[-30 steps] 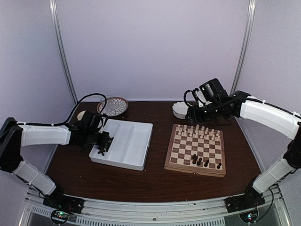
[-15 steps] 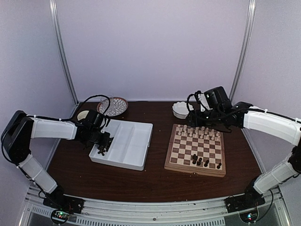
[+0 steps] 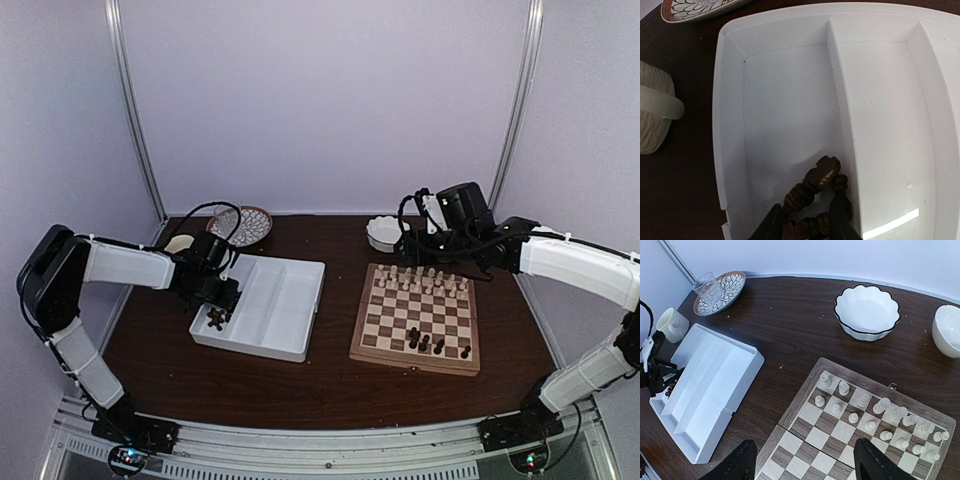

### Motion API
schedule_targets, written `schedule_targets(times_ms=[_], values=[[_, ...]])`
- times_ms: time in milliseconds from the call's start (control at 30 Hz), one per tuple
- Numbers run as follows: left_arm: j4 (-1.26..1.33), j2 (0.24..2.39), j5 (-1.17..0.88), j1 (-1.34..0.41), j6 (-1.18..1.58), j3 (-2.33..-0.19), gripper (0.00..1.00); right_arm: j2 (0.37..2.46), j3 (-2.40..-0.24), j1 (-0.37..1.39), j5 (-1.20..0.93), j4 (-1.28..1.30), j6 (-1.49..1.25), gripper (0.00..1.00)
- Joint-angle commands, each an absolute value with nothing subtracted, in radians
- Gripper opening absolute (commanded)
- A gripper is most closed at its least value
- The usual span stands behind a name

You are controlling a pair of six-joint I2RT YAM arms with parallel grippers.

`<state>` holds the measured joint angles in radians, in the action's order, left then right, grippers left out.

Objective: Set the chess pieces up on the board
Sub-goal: Pick up the chess pile from the chessboard.

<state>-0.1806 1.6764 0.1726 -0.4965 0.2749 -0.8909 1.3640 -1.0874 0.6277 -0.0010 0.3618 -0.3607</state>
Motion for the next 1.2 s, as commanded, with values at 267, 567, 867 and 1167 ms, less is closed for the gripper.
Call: schedule_targets(times_ms=[267, 567, 867, 1167], values=[[-0.179, 1.773, 0.178, -0.467, 0.250, -0.978, 0.31, 1.353, -1.077, 0.629, -0.019, 0.335, -0.345, 0.70], [-0.238, 1.829, 0.144, -0.456, 0.265, -1.026, 0.29, 1.363, -1.080, 0.629, -0.020, 0.337, -0.345, 0.70], [-0.274, 1.799, 0.106, -0.456, 0.268, -1.032, 0.13, 1.363, -1.081, 0.629, -0.020, 0.344, -0.345, 0.70], [-0.080, 1.519, 0.077, -0.457, 0.266, -0.828, 0.13, 1.357, -1.079, 0.629, -0.068, 0.334, -0.337, 0.70]])
